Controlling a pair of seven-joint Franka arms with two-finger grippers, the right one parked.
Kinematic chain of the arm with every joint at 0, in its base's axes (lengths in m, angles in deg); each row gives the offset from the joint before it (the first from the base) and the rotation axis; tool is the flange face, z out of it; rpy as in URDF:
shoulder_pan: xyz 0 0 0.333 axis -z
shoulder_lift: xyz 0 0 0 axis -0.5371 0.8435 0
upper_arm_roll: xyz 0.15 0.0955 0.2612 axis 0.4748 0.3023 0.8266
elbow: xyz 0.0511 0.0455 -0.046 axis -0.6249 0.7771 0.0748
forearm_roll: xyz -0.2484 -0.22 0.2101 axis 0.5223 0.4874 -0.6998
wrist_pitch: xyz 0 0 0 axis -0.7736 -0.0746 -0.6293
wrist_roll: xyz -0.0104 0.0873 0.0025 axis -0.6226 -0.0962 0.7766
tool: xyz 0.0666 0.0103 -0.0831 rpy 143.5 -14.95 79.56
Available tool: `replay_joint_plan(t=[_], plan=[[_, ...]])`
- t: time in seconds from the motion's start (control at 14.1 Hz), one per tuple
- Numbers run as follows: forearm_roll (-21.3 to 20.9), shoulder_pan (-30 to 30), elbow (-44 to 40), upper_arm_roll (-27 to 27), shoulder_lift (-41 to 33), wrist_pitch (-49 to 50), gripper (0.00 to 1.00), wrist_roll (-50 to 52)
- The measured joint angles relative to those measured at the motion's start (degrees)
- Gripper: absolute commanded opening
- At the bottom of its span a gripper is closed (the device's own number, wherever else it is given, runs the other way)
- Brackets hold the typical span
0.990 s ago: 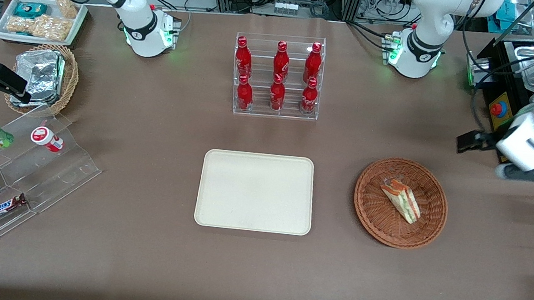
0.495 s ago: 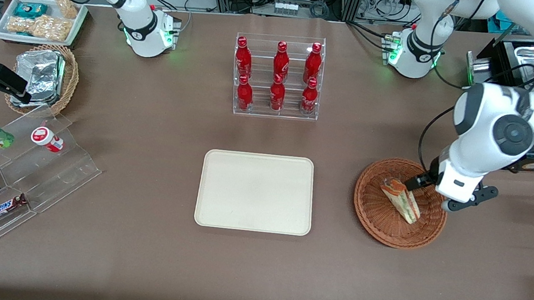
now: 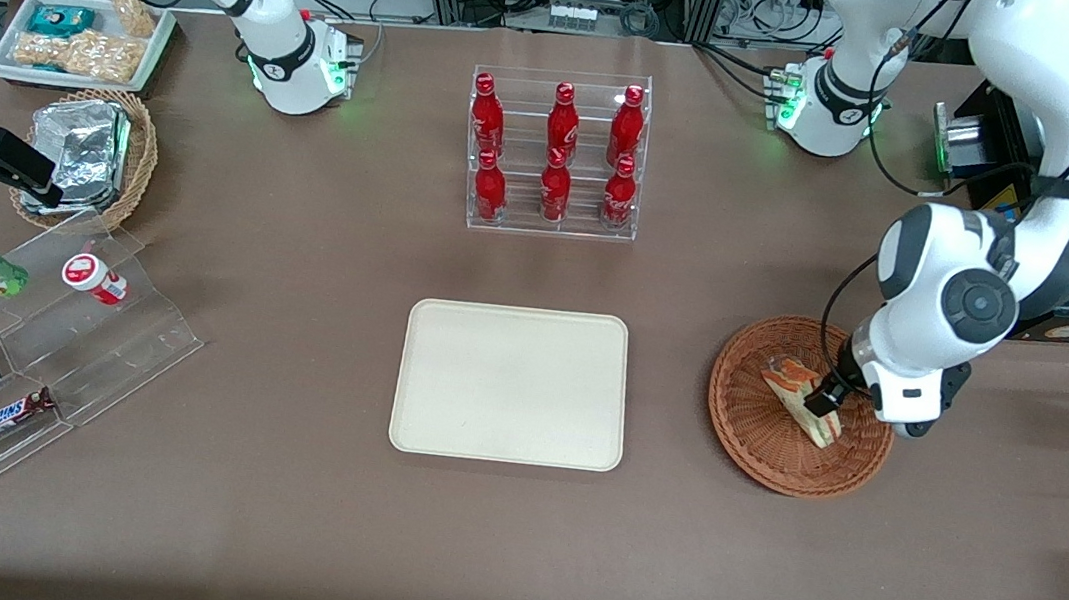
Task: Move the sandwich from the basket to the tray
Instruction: 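Lower the open left gripper onto the wrapped sandwich and close it, then lift the sandwich and carry it over the cream tray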
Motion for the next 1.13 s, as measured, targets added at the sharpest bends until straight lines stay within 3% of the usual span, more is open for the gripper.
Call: replay_joint_plan(t=[0.14, 0.21, 0.35, 0.42, 0.57, 0.78, 0.99, 1.13], plan=[[0.1, 0.0, -0.1, 0.0, 2.2, -1.2, 0.95, 0.8], [0.1, 0.0, -0.1, 0.0, 3.2, -1.6, 0.77, 1.1], [0.3, 0.0, -0.5, 0.0, 4.6, -1.9, 0.28, 1.4], [0.5, 0.0, -0.7, 0.0, 5.0, -1.9, 0.14, 1.5], [1.4, 0.0, -0.9, 0.0, 5.1, -1.9, 0.06, 1.7], [1.7, 0.0, -3.3, 0.0, 5.1, 1.6, 0.07, 1.7], [1.7, 0.2, -11.2, -0.9, 5.1, 12.1, 0.05, -0.7], [1.7, 0.6, -15.3, -3.1, 5.2, 13.7, 0.02, -2.2]])
